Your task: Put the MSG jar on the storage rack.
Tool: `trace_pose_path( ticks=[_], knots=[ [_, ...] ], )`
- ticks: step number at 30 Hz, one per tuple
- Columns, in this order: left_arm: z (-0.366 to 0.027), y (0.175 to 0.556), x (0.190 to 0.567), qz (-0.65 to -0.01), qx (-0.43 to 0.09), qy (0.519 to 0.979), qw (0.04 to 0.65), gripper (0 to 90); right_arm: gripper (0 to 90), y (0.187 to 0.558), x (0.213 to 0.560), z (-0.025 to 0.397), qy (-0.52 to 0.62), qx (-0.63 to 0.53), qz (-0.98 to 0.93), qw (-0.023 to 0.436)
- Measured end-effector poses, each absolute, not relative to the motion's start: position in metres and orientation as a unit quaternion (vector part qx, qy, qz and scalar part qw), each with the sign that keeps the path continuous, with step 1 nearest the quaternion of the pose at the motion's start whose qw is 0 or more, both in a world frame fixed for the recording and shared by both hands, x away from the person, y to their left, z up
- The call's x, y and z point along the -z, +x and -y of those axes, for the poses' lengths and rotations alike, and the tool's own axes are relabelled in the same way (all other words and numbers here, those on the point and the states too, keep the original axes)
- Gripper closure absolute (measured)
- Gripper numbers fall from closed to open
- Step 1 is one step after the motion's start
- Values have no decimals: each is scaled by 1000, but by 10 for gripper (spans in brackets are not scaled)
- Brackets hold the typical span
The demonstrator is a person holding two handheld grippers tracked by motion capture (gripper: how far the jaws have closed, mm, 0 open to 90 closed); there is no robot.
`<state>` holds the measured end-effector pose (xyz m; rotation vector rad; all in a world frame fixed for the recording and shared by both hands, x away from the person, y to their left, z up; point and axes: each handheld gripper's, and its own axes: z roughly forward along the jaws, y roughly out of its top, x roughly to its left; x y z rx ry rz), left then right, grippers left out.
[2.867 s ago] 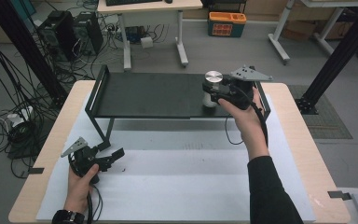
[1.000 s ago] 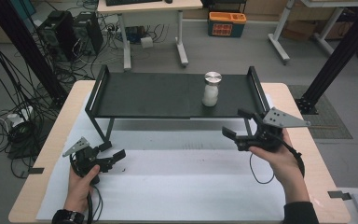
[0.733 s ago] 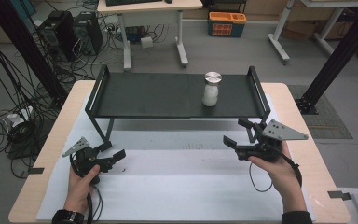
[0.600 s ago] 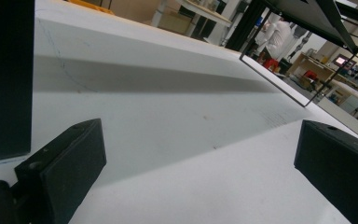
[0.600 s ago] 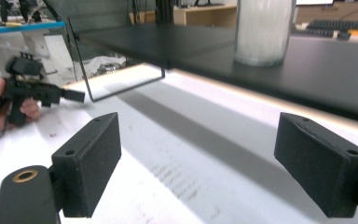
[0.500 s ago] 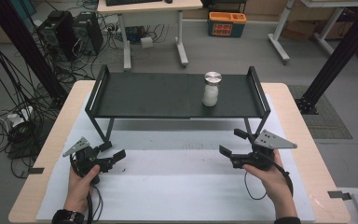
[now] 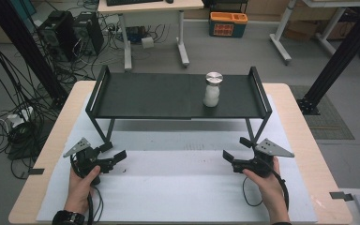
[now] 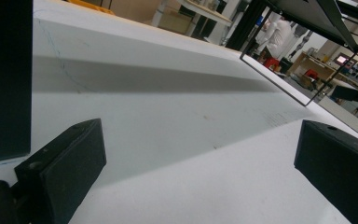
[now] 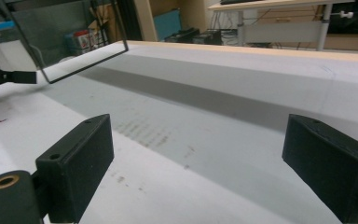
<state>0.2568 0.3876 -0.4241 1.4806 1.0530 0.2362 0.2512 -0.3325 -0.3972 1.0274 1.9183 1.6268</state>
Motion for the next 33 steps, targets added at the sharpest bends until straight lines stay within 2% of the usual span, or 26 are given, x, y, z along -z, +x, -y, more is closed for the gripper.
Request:
trace_pose_path(
  ticks=[5, 15, 33],
  knots=[
    [-387, 257, 424, -456, -103, 642, 608, 23, 89, 246, 417, 335, 389, -602, -664, 215],
    [-387, 257, 424, -455, -104, 643, 608, 23, 88, 240, 433, 337, 411, -619, -631, 222],
    [-385, 255, 422, -456, -111, 645, 604, 21, 86, 238, 436, 340, 420, -627, -619, 218]
  ],
)
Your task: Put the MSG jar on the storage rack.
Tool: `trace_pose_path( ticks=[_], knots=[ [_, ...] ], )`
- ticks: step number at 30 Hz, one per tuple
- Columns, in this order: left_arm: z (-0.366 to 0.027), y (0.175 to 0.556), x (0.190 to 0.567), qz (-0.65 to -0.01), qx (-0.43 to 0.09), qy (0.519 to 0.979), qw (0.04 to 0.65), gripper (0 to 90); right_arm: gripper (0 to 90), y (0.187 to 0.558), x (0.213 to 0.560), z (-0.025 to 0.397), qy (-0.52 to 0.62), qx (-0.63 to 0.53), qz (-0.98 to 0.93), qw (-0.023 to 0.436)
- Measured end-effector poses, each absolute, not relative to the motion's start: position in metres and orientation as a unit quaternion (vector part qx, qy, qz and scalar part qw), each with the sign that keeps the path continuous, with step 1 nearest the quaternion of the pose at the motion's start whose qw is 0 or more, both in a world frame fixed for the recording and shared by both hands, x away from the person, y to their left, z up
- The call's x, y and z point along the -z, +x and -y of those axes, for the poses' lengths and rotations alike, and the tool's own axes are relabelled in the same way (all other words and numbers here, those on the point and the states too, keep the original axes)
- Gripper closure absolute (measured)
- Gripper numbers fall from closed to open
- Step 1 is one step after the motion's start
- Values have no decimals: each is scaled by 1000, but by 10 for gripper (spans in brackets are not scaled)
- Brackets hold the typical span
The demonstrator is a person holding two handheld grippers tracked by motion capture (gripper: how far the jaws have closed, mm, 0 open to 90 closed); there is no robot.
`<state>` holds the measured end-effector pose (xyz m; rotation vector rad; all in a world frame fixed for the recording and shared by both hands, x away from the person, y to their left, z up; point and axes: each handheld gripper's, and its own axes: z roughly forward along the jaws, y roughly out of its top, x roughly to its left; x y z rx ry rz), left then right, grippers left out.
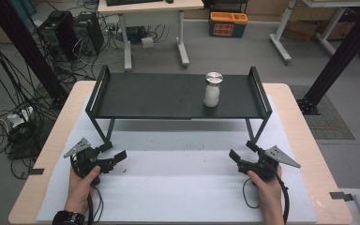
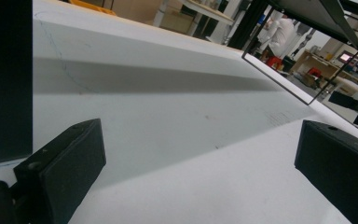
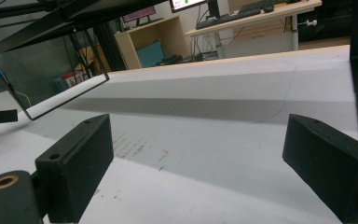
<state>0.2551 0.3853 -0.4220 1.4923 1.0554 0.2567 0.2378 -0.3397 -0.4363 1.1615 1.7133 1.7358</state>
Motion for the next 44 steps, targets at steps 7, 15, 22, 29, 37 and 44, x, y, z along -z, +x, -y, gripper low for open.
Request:
trace_pose_path(
  ticks=[7, 15, 22, 29, 37, 44],
  knots=[
    [-387, 255, 422, -456, -108, 643, 605, 20, 85, 237, 436, 339, 424, -625, -618, 219],
    [-387, 255, 422, -456, -108, 644, 605, 20, 85, 236, 436, 339, 426, -625, -616, 218],
    [-387, 255, 423, -456, -108, 641, 608, 20, 85, 237, 436, 339, 427, -625, -616, 216],
    [-387, 255, 423, -456, -107, 641, 607, 20, 85, 237, 436, 339, 428, -625, -616, 215],
    [-387, 255, 423, -455, -108, 643, 606, 20, 85, 237, 436, 339, 429, -626, -616, 214],
    [-387, 255, 423, -455, -109, 642, 607, 20, 58, 236, 441, 341, 438, -640, -598, 203]
  ],
)
